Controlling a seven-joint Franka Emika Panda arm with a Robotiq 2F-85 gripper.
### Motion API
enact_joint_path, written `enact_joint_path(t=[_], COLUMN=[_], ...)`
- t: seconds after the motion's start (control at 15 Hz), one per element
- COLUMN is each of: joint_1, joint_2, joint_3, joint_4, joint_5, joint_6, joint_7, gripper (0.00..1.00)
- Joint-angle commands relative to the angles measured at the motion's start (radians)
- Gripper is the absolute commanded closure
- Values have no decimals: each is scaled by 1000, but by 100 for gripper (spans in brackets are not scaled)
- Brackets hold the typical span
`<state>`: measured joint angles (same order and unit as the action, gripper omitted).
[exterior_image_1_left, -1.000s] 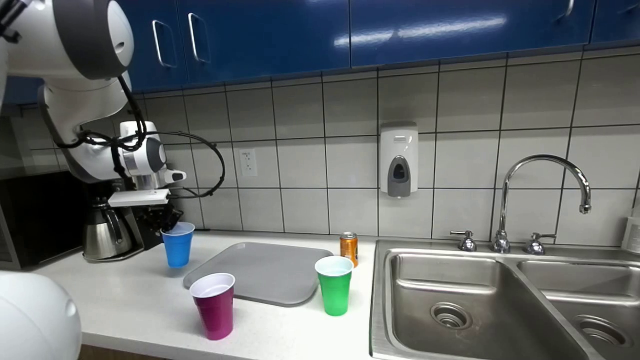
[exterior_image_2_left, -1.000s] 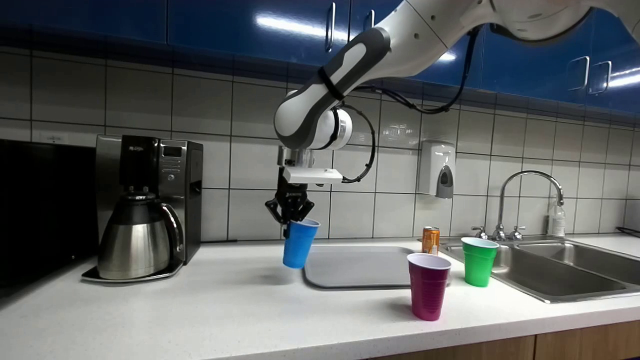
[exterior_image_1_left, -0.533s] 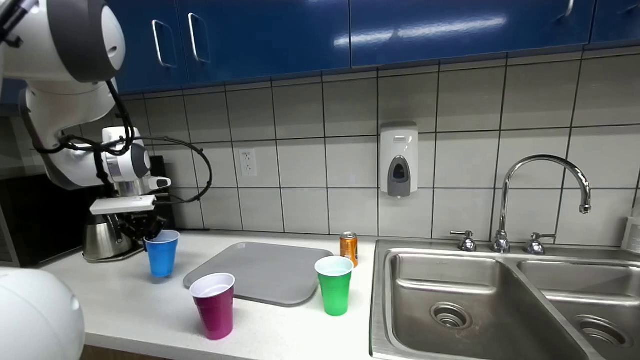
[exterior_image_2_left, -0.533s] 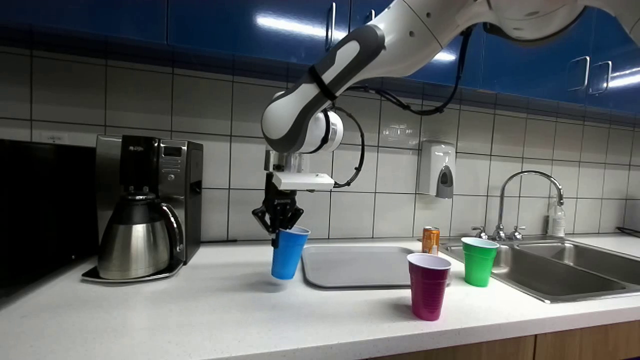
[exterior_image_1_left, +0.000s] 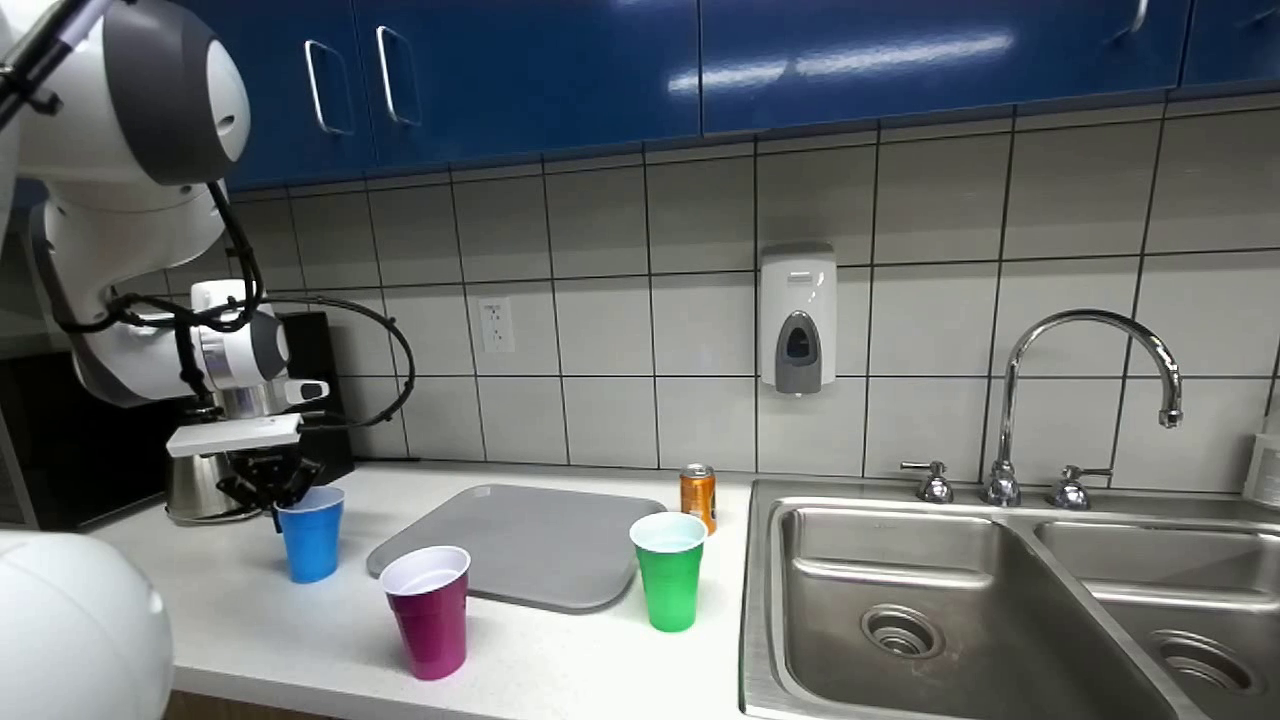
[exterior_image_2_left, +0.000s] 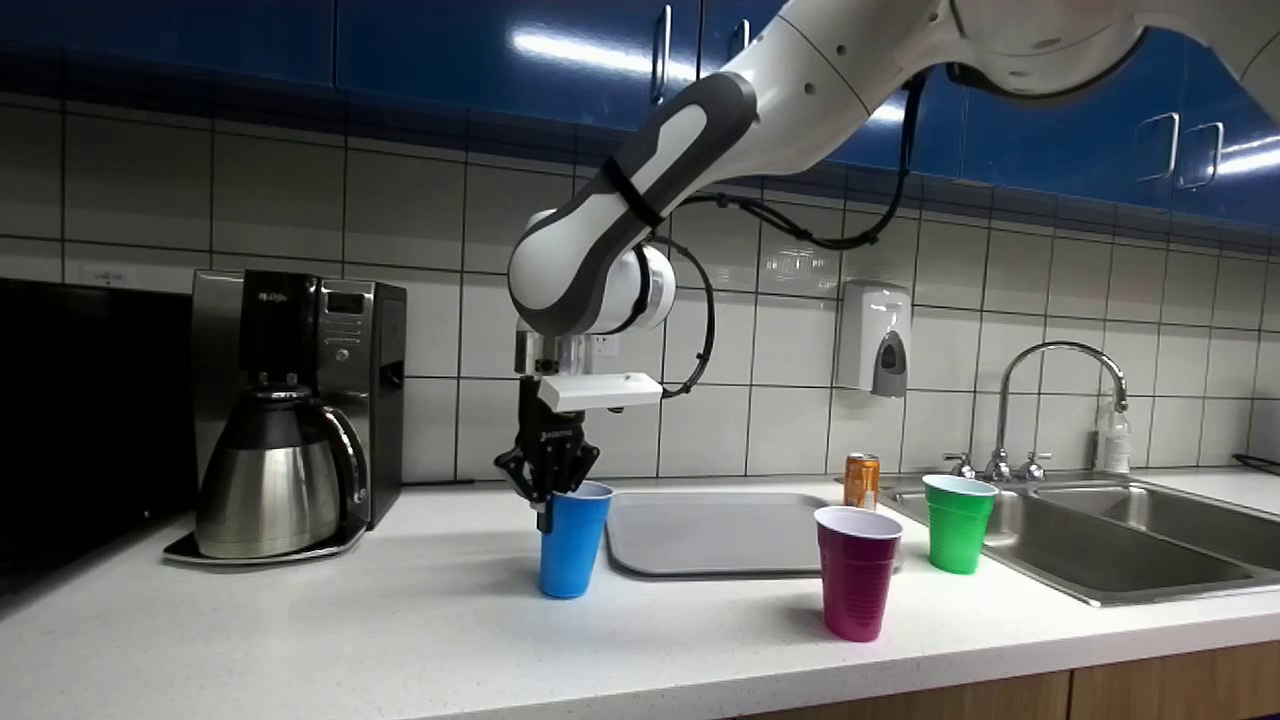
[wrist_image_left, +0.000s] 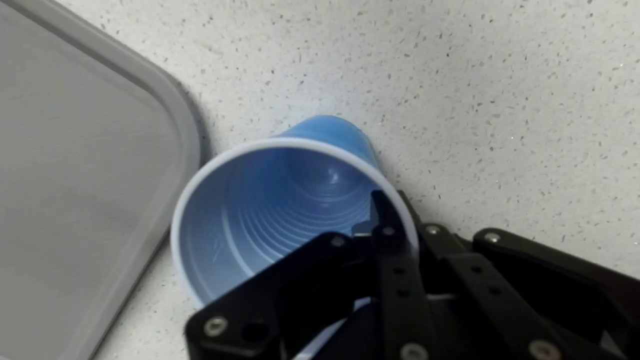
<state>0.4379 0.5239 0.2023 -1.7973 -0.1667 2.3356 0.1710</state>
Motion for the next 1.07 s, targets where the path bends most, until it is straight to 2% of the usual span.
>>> enact_joint_path(t=[0.0, 0.07, 0.13, 0.2, 0.33, 0.87, 0.93, 1.0], joint_1=[8, 9, 9, 13, 14, 11, 9, 9], joint_2=[3, 4, 3, 0, -4, -21, -25, -30], joint_3=[-3, -3, -2, -6, -5, -4, -3, -2], joint_4=[9, 9, 9, 7, 1, -7, -9, -8], joint_5=[-23, -26, -28, -36, -39, -38, -36, -34], joint_6=[-40, -42, -43, -44, -45, -37, -34, -32], joint_7=[-23, -24, -24, -19, -17, -14, -14, -12], gripper=[99, 99, 94, 72, 67, 8, 2, 0])
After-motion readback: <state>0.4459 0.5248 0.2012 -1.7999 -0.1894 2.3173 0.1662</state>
